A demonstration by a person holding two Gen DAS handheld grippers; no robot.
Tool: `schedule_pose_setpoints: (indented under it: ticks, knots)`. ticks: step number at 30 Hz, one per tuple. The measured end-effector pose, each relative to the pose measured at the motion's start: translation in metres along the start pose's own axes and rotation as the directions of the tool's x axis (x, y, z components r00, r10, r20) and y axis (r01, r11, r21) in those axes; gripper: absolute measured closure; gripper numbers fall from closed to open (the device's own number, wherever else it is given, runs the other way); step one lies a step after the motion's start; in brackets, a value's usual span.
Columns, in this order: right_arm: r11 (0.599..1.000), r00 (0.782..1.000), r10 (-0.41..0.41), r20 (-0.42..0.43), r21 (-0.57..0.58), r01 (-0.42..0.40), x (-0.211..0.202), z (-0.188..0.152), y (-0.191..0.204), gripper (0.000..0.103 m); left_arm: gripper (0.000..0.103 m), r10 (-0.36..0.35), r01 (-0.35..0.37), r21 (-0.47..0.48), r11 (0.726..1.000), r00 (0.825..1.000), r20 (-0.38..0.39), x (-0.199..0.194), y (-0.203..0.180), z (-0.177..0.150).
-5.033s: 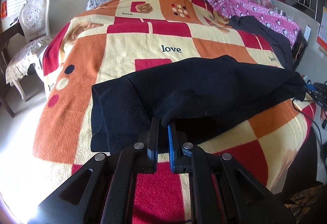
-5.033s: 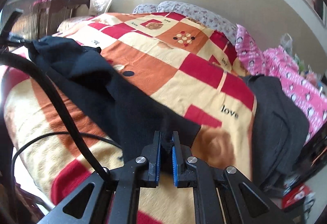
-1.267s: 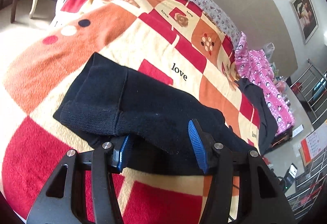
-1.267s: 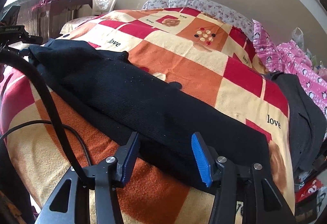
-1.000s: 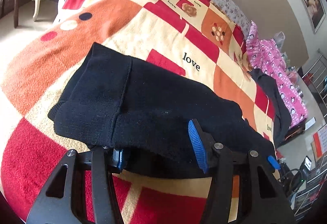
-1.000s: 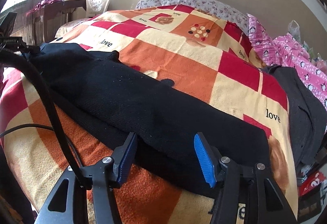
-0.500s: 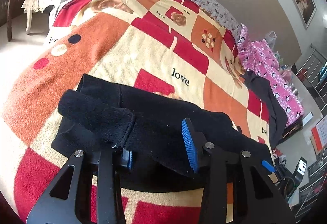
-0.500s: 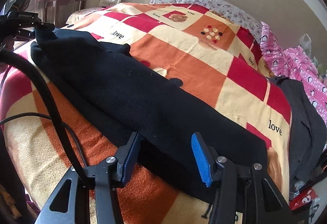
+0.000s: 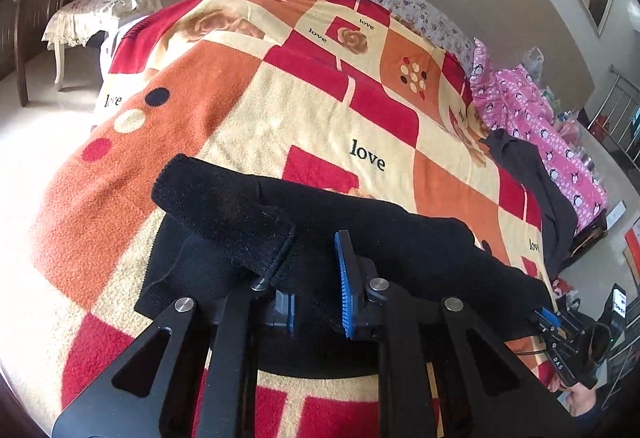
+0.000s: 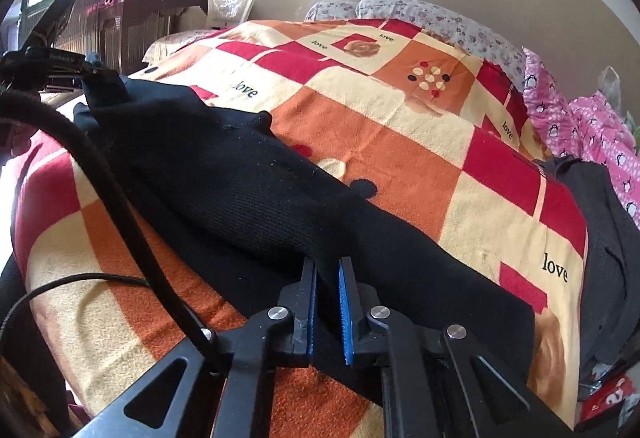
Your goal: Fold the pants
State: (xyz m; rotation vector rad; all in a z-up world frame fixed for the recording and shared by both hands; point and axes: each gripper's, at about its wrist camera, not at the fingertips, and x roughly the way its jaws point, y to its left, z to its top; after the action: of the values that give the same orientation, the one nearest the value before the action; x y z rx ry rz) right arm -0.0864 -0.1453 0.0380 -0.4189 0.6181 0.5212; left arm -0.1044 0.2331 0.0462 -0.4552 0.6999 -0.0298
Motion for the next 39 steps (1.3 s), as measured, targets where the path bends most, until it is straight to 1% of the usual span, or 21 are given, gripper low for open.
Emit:
schedule_pose_setpoints:
  ticks: [3, 7, 8, 9, 11, 14, 15, 16, 17, 18, 20, 22, 23, 25, 26, 29, 31, 34, 35, 37, 39]
  knots:
    - [1.0, 1.0, 0.004, -0.008, -0.024, -0.005, -0.004, -0.004, 0.006, 0.095, 0.088, 0.023, -0.023, 0.01, 1.0, 1.0, -0.005, -0.005, 0.007, -0.009]
    - [0.999, 0.999, 0.018, -0.029, 0.027, -0.017, 0.015, -0.021, 0.002, 0.092, 0.088, 0.076, -0.078, -0.022, 0.997, 0.994, -0.084, 0.016, 0.021, -0.029]
    - [0.999, 1.0, 0.011, -0.027, 0.039, -0.01, 0.014, -0.02, 0.001, 0.086, 0.087, 0.077, -0.078, -0.016, 0.997, 0.994, -0.073, 0.014, 0.021, -0.032]
    - [0.999, 0.999, 0.003, -0.048, 0.05, 0.0, 0.013, -0.019, -0.002, 0.07, 0.087, 0.084, -0.084, 0.003, 0.996, 0.995, -0.06, 0.01, 0.018, -0.034]
    - [0.997, 0.997, -0.024, -0.071, 0.072, 0.029, 0.009, -0.02, -0.009, 0.054, 0.086, 0.091, -0.089, 0.034, 0.995, 0.994, -0.067, 0.003, 0.016, -0.034]
    - [0.989, 0.997, -0.009, -0.079, 0.145, 0.021, -0.003, -0.03, -0.025, 0.054, 0.085, 0.081, -0.08, 0.015, 0.997, 0.993, -0.089, -0.006, 0.022, -0.033]
    - [0.985, 0.997, -0.019, -0.071, 0.172, 0.031, -0.01, -0.034, -0.032, 0.054, 0.084, 0.081, -0.08, 0.01, 0.997, 0.992, -0.096, -0.01, 0.024, -0.033]
    - [0.979, 0.997, -0.036, -0.065, 0.199, 0.048, -0.016, -0.039, -0.039, 0.054, 0.077, 0.104, -0.104, 0.012, 0.995, 0.99, -0.092, -0.014, 0.025, -0.033]
    - [0.973, 0.997, -0.049, -0.064, 0.223, 0.062, -0.021, -0.043, -0.045, 0.053, 0.073, 0.15, -0.148, 0.022, 0.989, 0.986, -0.075, -0.019, 0.025, -0.033]
    - [0.964, 0.996, -0.06, -0.065, 0.254, 0.075, -0.026, -0.049, -0.052, 0.053, 0.072, 0.19, -0.188, 0.039, 0.981, 0.98, -0.054, -0.025, 0.025, -0.033]
    - [0.939, 0.996, -0.066, -0.053, 0.335, 0.08, -0.037, -0.06, -0.069, 0.053, 0.071, 0.217, -0.215, 0.051, 0.975, 0.975, -0.039, -0.032, 0.027, -0.034]
    - [0.91, 0.992, -0.112, -0.055, 0.395, 0.125, -0.046, -0.069, -0.085, 0.053, 0.071, 0.276, -0.275, 0.058, 0.96, 0.961, -0.009, -0.039, 0.028, -0.033]
    - [0.898, 0.989, -0.134, -0.059, 0.414, 0.146, -0.048, -0.071, -0.092, 0.053, 0.071, 0.319, -0.32, 0.075, 0.944, 0.947, 0.023, -0.045, 0.025, -0.031]
    - [0.868, 0.984, -0.167, -0.059, 0.465, 0.175, -0.055, -0.076, -0.108, 0.053, 0.071, 0.352, -0.358, 0.09, 0.929, 0.933, 0.077, -0.055, 0.021, -0.028]
    - [0.847, 0.982, -0.178, -0.061, 0.499, 0.184, -0.057, -0.079, -0.117, 0.053, 0.071, 0.348, -0.356, 0.087, 0.93, 0.933, 0.094, -0.06, 0.02, -0.025]
    - [0.801, 0.978, -0.189, -0.093, 0.561, 0.208, -0.055, -0.082, -0.137, 0.053, 0.071, 0.285, -0.295, 0.095, 0.951, 0.953, 0.106, -0.063, 0.007, -0.02]
    - [0.8, 0.976, -0.195, -0.095, 0.56, 0.214, -0.05, -0.078, -0.143, 0.053, 0.071, 0.252, -0.262, 0.114, 0.958, 0.963, 0.097, -0.056, -0.006, -0.018]
    - [0.82, 0.984, -0.159, -0.077, 0.545, 0.175, -0.034, -0.066, -0.147, 0.053, 0.071, 0.206, -0.214, 0.138, 0.967, 0.976, 0.069, -0.04, -0.024, -0.02]
    - [0.827, 0.984, -0.157, -0.088, 0.533, 0.18, -0.028, -0.061, -0.147, 0.054, 0.071, 0.19, -0.196, 0.142, 0.97, 0.98, 0.056, -0.034, -0.03, -0.021]
    - [0.838, 0.978, -0.16, -0.132, 0.505, 0.206, -0.013, -0.055, -0.147, 0.061, 0.071, 0.144, -0.144, 0.161, 0.976, 0.99, 0.014, -0.019, -0.044, -0.025]
    - [0.845, 0.975, -0.135, -0.179, 0.493, 0.208, 0.001, -0.054, -0.148, 0.081, 0.071, 0.123, -0.117, 0.197, 0.973, 0.992, -0.018, -0.006, -0.06, -0.031]
